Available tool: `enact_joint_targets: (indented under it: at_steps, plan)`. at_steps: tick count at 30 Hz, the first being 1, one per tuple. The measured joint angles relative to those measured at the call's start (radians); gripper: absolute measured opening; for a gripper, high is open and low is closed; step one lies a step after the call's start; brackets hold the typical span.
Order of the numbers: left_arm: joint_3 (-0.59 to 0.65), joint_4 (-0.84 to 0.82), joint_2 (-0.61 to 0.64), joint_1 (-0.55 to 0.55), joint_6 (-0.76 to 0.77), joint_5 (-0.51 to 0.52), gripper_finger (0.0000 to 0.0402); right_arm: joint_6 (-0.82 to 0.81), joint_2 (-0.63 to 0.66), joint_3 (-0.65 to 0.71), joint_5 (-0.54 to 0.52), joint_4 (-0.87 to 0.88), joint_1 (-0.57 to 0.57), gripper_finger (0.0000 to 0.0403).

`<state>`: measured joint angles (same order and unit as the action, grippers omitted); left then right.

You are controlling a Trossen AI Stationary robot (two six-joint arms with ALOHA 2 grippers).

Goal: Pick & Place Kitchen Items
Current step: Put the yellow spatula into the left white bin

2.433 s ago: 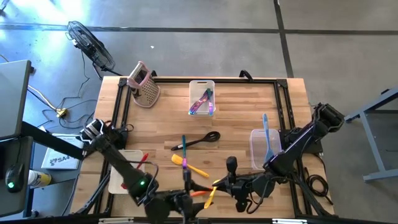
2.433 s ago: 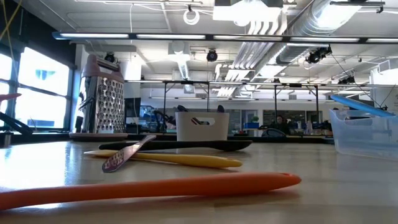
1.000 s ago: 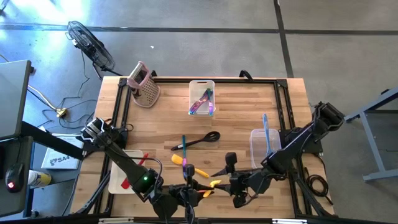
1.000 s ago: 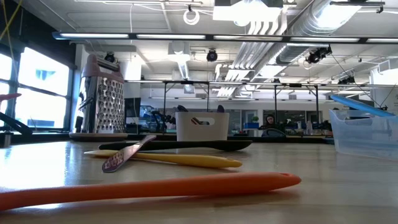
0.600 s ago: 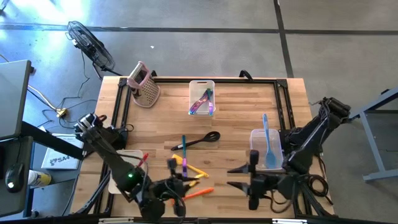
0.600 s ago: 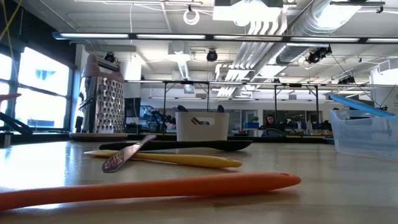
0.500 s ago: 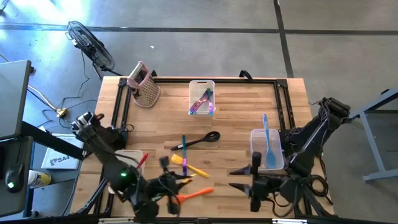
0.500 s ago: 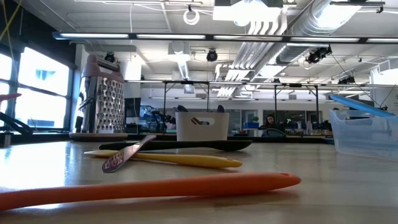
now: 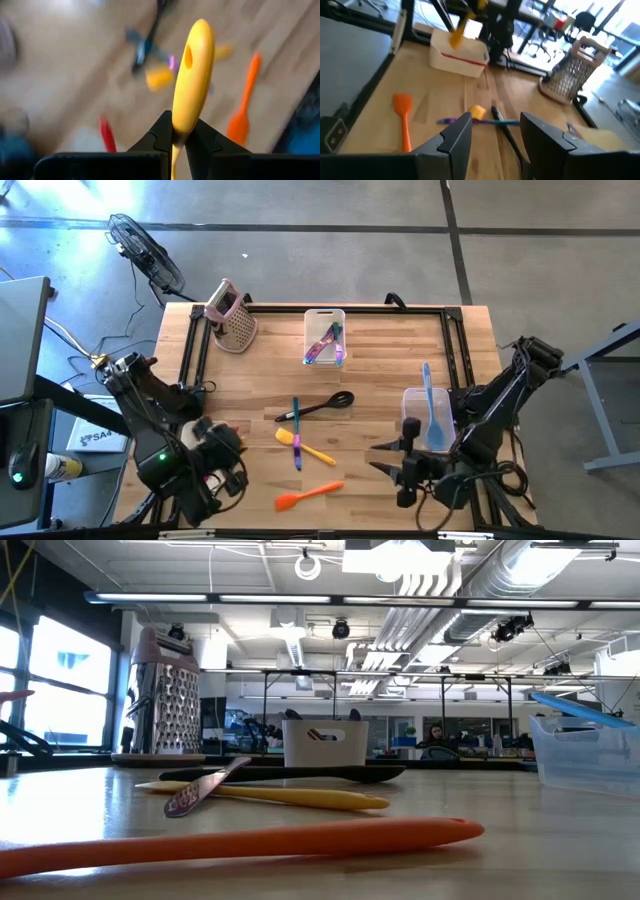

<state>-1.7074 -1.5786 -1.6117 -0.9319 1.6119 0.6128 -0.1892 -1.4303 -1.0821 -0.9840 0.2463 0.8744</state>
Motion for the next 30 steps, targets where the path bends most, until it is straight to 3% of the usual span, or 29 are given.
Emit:
enact_joint_targets:
  at_steps: [3, 12, 19, 30]
  plan:
    - [0.004, 0.008, 0.000, 0.001, 0.031, -0.146, 0.0021, -0.047, 0.000, 0.000, 0.039, 0.023, -0.022, 0.0159]
    - [0.026, 0.011, 0.008, 0.002, 0.065, -0.273, 0.0021, -0.105, 0.000, 0.000, 0.157, 0.027, -0.066, 0.0157]
    - [0.251, 0.006, 0.080, 0.002, 0.130, -0.443, 0.0021, -0.104, 0.000, 0.000, 0.155, 0.027, -0.066, 0.0157]
    - [0.460, 0.014, 0.204, 0.028, 0.251, -0.521, 0.0021, -0.103, -0.001, 0.000, 0.153, 0.027, -0.066, 0.0157]
